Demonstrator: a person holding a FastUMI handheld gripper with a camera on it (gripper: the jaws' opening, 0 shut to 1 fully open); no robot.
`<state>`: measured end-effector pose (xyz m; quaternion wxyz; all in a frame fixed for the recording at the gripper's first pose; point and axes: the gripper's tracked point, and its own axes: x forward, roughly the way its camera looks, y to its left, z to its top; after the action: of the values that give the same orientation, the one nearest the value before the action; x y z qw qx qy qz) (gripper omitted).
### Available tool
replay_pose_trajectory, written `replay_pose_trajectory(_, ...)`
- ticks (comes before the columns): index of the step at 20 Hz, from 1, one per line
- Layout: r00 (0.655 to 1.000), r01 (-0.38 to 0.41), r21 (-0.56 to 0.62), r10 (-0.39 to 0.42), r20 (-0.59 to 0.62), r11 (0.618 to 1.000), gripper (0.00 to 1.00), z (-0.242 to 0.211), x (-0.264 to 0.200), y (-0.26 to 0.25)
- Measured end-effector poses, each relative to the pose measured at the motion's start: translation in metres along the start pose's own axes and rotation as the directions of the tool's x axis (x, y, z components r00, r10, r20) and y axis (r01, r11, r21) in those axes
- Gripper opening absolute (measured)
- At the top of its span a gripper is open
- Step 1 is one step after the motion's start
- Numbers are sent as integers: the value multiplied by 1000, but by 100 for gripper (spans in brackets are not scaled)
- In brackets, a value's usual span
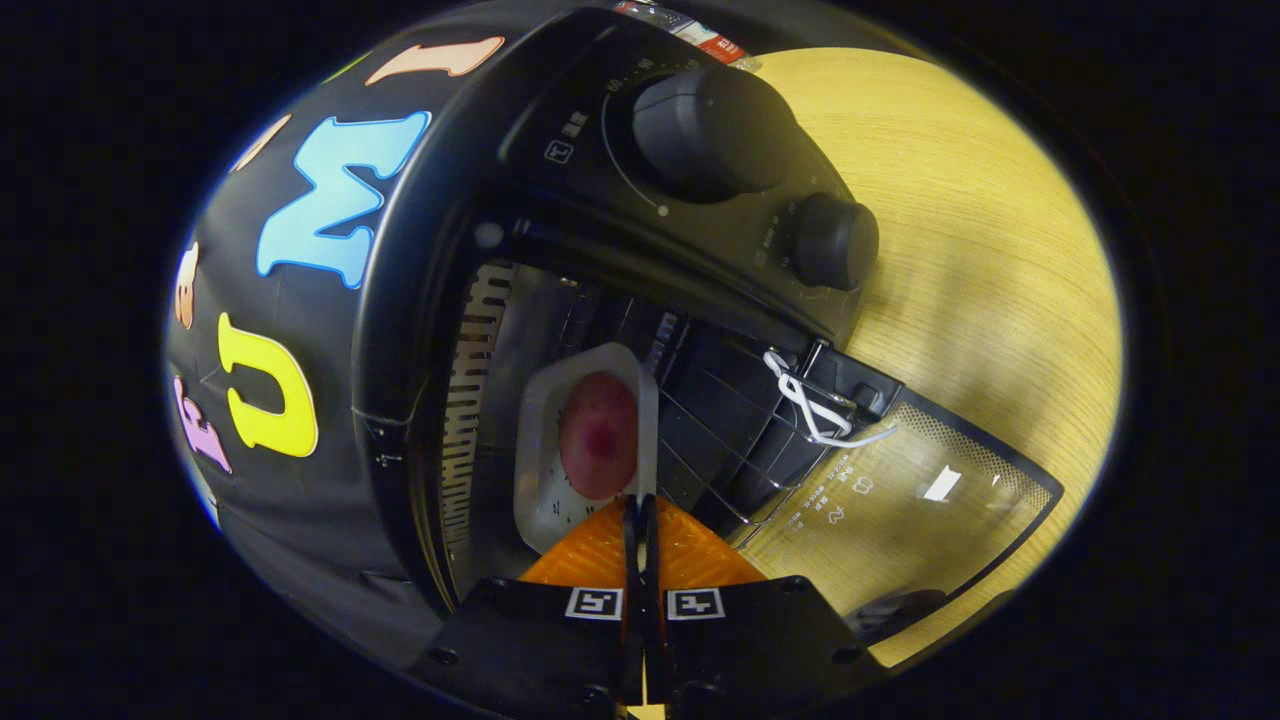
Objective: Open the toaster oven, put the food inside, and close the toaster oven door.
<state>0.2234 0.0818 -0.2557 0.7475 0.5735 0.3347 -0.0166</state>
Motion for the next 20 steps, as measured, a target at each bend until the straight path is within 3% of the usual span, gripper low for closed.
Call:
replay_pose_trajectory(4,1000,-27,-15,27,5,1000,10,2,-6,6)
replay_pose_trajectory(8,996,-84,-51,82,-46,995,40,-9,-15,19)
replay_pose_trajectory(9,995,-86,-58,82,-64,995,60,-13,-20,19)
replay_pose_trajectory(10,994,-80,-74,74,-75,994,68,-17,-23,16)
replay_pose_trajectory(12,995,-83,-117,75,-73,990,73,-23,-34,14)
replay_pose_trajectory(15,995,-99,-195,94,-33,976,98,-35,-58,19)
replay_pose_trajectory(20,996,-90,-332,80,-45,939,98,-66,-94,12)
